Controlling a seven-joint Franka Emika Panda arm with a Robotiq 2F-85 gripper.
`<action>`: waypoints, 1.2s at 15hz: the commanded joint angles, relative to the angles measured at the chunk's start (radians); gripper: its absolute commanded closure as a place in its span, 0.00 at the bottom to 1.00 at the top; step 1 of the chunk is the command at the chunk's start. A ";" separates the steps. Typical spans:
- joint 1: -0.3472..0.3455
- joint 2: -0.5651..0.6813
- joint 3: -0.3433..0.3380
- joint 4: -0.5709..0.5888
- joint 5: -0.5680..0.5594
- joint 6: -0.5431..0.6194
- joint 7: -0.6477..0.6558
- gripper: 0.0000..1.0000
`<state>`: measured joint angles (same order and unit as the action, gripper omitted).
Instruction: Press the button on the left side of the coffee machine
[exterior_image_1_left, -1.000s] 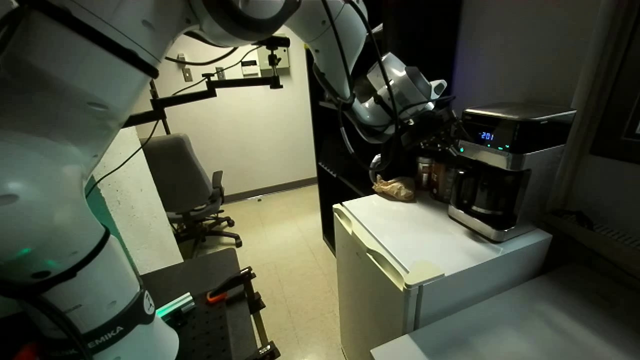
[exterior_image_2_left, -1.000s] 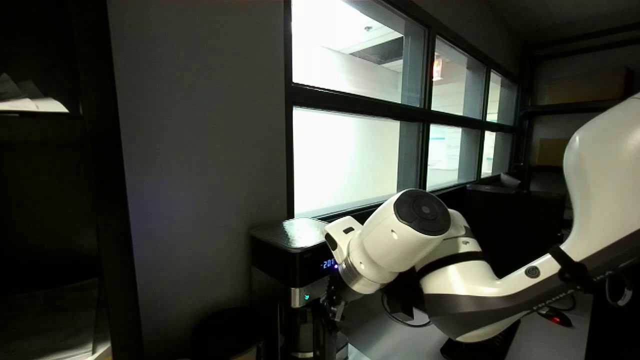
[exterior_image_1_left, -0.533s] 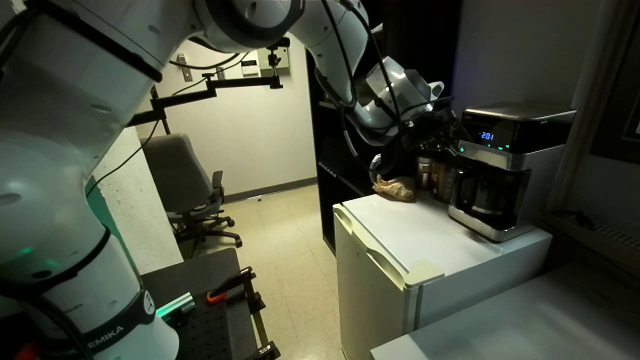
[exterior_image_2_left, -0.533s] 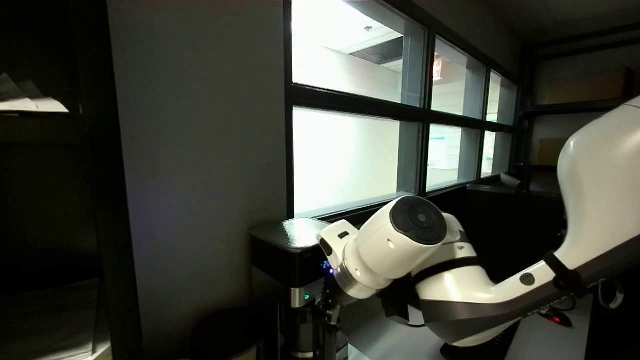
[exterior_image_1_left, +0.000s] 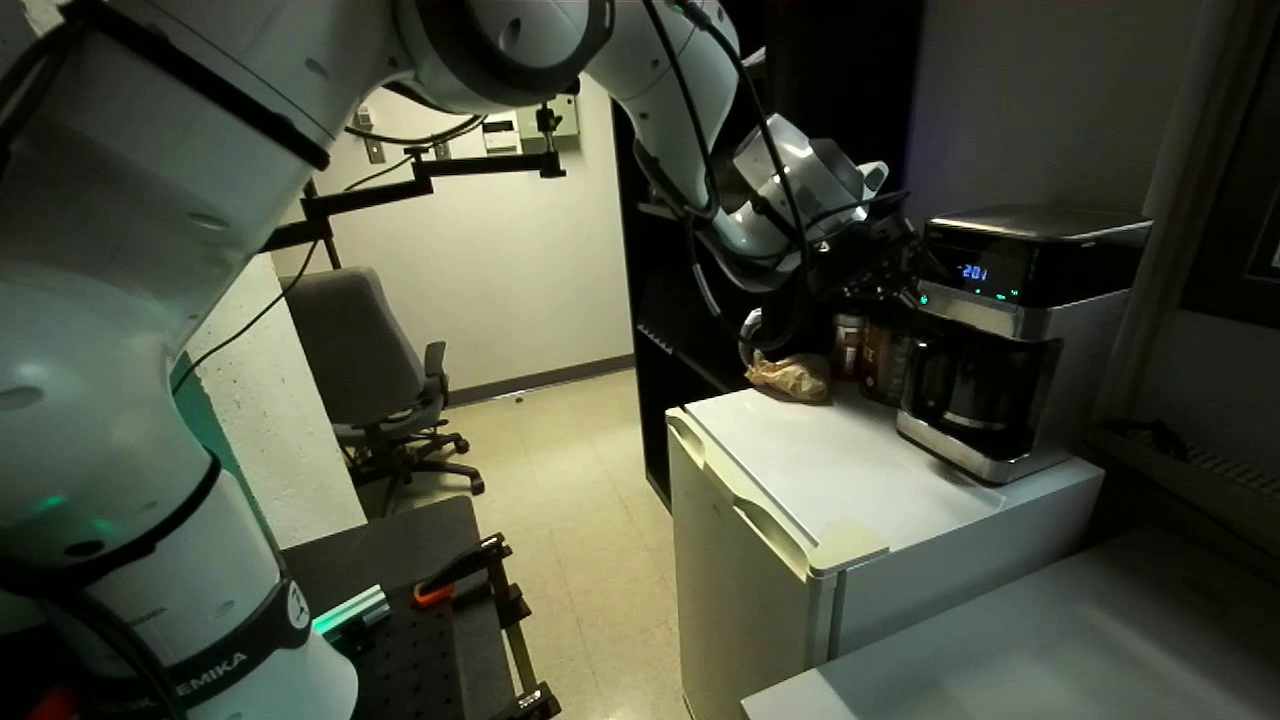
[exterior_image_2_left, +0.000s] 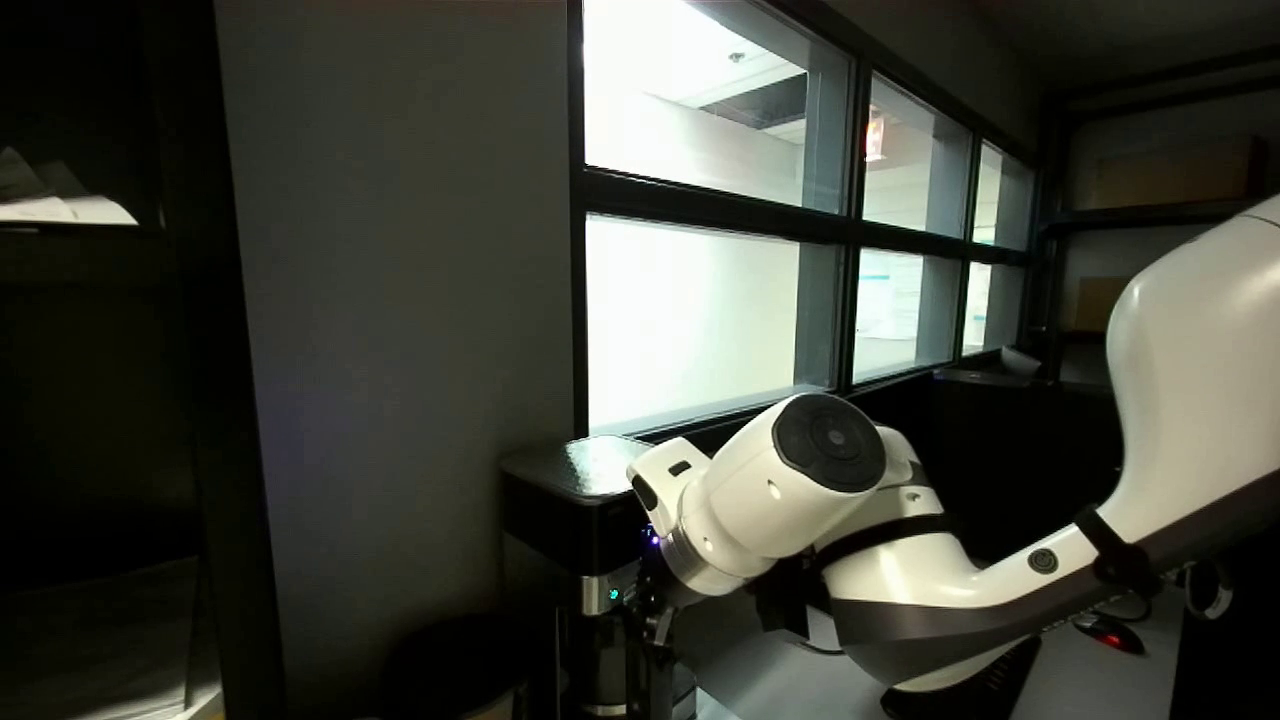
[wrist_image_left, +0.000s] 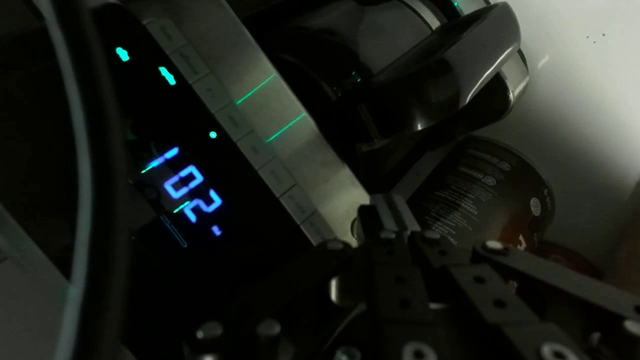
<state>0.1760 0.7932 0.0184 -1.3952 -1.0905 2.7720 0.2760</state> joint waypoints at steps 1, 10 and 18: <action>0.010 0.031 -0.014 0.048 -0.018 0.013 0.016 1.00; 0.007 0.065 -0.010 0.096 -0.009 0.005 0.008 1.00; 0.005 0.093 -0.010 0.135 -0.007 0.000 0.006 1.00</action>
<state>0.1740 0.8535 0.0176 -1.3139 -1.0905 2.7710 0.2760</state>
